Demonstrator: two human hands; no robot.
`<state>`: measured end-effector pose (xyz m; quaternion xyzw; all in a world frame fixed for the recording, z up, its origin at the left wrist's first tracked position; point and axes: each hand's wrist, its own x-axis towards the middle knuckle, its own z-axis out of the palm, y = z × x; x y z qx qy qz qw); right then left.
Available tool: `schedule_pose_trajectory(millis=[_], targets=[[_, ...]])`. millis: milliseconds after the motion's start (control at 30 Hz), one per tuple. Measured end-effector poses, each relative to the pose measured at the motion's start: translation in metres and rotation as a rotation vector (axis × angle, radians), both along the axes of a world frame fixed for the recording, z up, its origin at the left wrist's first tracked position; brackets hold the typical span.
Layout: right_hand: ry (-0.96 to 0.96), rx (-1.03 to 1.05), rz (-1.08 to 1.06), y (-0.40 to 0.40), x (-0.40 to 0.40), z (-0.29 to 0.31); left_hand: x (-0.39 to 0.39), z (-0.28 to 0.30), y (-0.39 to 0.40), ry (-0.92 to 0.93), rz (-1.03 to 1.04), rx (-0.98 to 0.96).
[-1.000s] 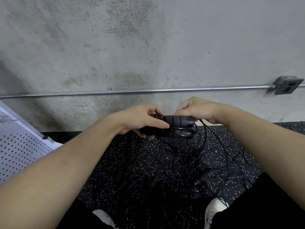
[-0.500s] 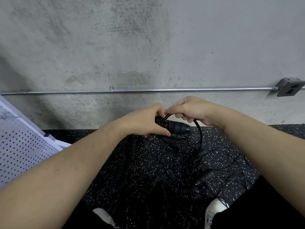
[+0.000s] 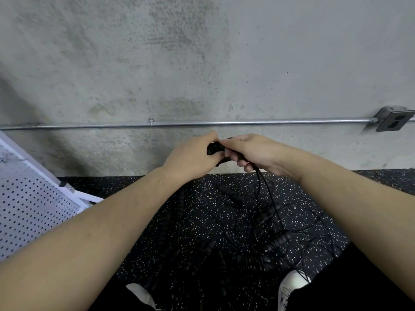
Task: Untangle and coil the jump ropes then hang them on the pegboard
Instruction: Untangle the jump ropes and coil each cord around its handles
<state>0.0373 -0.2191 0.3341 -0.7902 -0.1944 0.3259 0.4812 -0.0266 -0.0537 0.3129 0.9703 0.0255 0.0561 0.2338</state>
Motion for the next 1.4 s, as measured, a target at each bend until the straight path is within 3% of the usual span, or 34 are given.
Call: schedule_pose_trajectory(millis=[133, 200, 400, 733, 1067, 1267, 1400], targets=[[0.025, 0.033, 0.003, 0.002, -0.001, -0.001, 0.001, -0.002, -0.003, 0.048, 0.076, 0.032], [0.030, 0.037, 0.015, 0.004, -0.002, 0.000, 0.000, 0.001, -0.003, 0.117, 0.118, -0.042], [-0.018, -0.030, 0.006, 0.004, -0.002, 0.002, -0.002, 0.008, -0.004, 0.295, 0.212, -0.606], [-0.024, 0.047, -0.015, 0.004, -0.001, 0.003, -0.005, 0.015, -0.001, 0.337, 0.268, -1.151], [-0.068, 0.128, 0.051, 0.001, -0.002, 0.006, -0.004, 0.022, -0.007, 0.305, 0.310, -1.214], [-0.045, 0.159, 0.062, -0.006, 0.000, 0.010, -0.006, 0.030, 0.005, 0.224, 0.280, -1.447], [-0.110, 0.192, 0.054, -0.010, 0.003, 0.015, -0.009, 0.035, 0.008, 0.210, 0.226, -1.486]])
